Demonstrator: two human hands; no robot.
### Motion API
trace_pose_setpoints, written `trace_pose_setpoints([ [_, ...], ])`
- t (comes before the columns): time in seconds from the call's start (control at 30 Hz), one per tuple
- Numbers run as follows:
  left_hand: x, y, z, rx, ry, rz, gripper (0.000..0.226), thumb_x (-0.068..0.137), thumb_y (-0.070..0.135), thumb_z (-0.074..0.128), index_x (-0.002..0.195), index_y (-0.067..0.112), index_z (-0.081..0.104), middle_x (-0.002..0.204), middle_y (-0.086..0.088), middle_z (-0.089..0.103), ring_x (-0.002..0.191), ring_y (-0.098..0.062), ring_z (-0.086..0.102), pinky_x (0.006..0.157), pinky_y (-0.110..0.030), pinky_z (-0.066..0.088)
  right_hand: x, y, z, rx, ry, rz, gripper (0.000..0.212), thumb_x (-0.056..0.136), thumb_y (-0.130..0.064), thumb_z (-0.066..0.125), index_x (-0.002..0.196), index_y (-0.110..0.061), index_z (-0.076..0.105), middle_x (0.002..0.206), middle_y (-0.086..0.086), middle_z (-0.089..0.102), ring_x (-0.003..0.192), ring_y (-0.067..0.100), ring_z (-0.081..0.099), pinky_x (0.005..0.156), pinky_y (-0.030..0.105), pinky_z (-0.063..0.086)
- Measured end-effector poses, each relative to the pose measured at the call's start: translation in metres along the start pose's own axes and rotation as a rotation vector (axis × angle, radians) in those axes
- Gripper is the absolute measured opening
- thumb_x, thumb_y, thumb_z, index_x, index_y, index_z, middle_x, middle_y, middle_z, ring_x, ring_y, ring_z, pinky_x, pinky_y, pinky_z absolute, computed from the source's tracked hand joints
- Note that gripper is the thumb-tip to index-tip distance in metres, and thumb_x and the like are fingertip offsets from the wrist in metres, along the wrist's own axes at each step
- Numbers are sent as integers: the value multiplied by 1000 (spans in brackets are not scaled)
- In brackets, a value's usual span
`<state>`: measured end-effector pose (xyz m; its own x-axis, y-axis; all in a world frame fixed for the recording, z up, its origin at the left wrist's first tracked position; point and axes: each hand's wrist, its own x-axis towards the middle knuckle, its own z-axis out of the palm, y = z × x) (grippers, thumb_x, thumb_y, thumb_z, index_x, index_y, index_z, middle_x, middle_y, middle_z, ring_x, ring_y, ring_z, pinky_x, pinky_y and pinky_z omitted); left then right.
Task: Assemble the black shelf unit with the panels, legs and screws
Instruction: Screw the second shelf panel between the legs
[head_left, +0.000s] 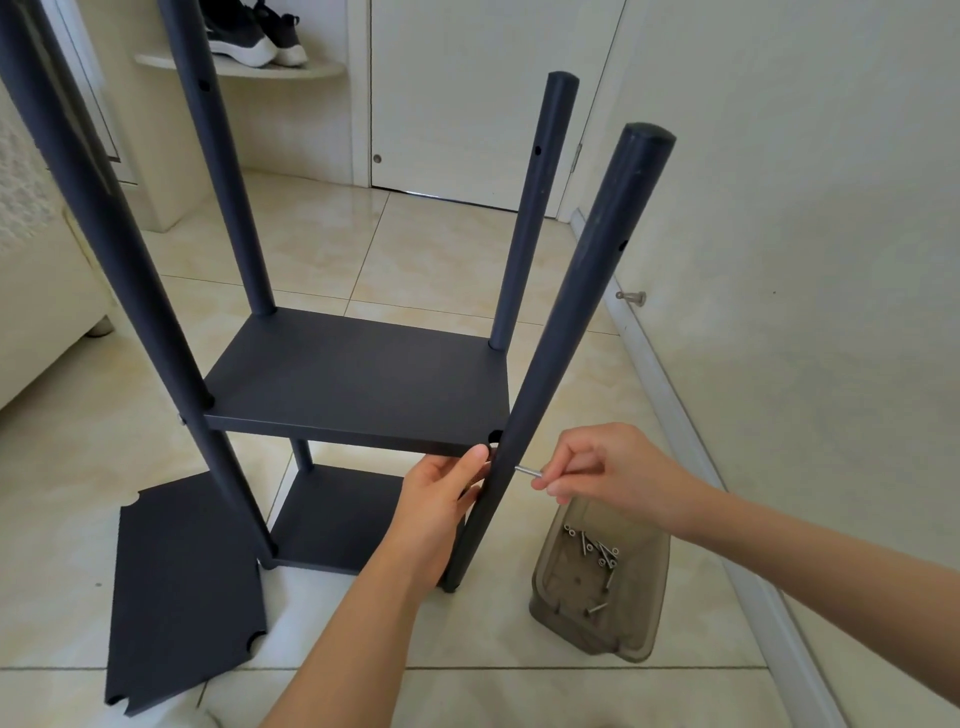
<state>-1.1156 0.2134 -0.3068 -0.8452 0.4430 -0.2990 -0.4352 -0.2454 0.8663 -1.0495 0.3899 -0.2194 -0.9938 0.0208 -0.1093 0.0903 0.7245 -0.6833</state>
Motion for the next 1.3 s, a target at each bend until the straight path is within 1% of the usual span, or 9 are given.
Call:
trace_pose_setpoints([
  [0.1, 0, -1, -2, 3, 0, -2, 23, 97, 28, 61, 115, 14, 67, 104, 1, 76, 104, -12, 71, 92, -28, 51, 1, -3, 7, 1, 6, -2, 3, 83, -14, 75, 81, -14, 73, 78, -6, 73, 77, 6, 70, 77, 18, 55],
  [0.27, 2, -3, -4, 13, 8, -1, 28, 95, 31, 63, 114, 11, 65, 103, 0, 76, 103, -13, 71, 95, -34, 52, 1, -4, 15, 50, 51, 60, 6, 81, -10, 77, 80, -9, 71, 81, -2, 75, 77, 7, 71, 74, 18, 56],
  [0.5, -2, -1, -1, 30, -35, 0, 29, 96, 33, 60, 118, 14, 65, 108, 7, 76, 104, -6, 70, 99, -32, 47, 2, -7, 21, 143, 97, 139, 15, 80, -10, 78, 72, -18, 67, 82, 0, 76, 81, 11, 73, 80, 26, 58],
  [0.67, -4, 1, 1, 26, -11, -5, 25, 97, 31, 58, 113, 13, 65, 104, 4, 77, 103, -11, 71, 100, -34, 47, 4, -7, 22, 138, 95, 187, 17, 82, -20, 76, 90, -15, 62, 77, 0, 76, 78, 10, 72, 80, 23, 55],
  [0.73, -5, 2, 2, 26, -8, -6, 23, 98, 30, 58, 111, 13, 65, 103, 3, 77, 102, -13, 71, 100, -35, 48, 5, -7, 23, 104, 100, 180, 20, 83, -24, 75, 95, -14, 62, 76, -2, 75, 75, 10, 72, 81, 27, 56],
  [0.87, -8, 4, 3, 22, -19, 1, 19, 100, 28, 56, 108, 13, 66, 98, 6, 77, 95, -5, 72, 93, -30, 48, 8, -6, 24, 77, 123, 165, 24, 83, -27, 75, 100, -16, 62, 74, -5, 74, 73, 10, 71, 80, 29, 57],
  [0.93, -10, 5, 3, 11, -19, 3, 17, 100, 26, 56, 107, 15, 67, 96, 8, 77, 93, -3, 72, 90, -27, 47, 10, -7, 26, 64, 130, 162, 27, 84, -28, 75, 104, -20, 59, 74, -6, 74, 75, 8, 70, 79, 24, 56],
  [1.03, -11, 8, 3, -14, -27, -3, 17, 101, 24, 55, 106, 13, 67, 98, 3, 78, 96, -8, 72, 94, -30, 49, 11, -11, 27, 48, 121, 130, 36, 84, -25, 74, 110, -31, 50, 75, -8, 72, 80, 3, 68, 71, 8, 49],
  [1.3, -12, 12, 2, 2, -32, -9, 19, 100, 22, 57, 111, 12, 69, 102, 1, 77, 101, -11, 72, 86, -22, 50, 14, -16, 30, -12, 137, 117, 38, 87, -25, 71, 114, -33, 46, 75, -12, 69, 80, -3, 65, 65, 0, 42],
])
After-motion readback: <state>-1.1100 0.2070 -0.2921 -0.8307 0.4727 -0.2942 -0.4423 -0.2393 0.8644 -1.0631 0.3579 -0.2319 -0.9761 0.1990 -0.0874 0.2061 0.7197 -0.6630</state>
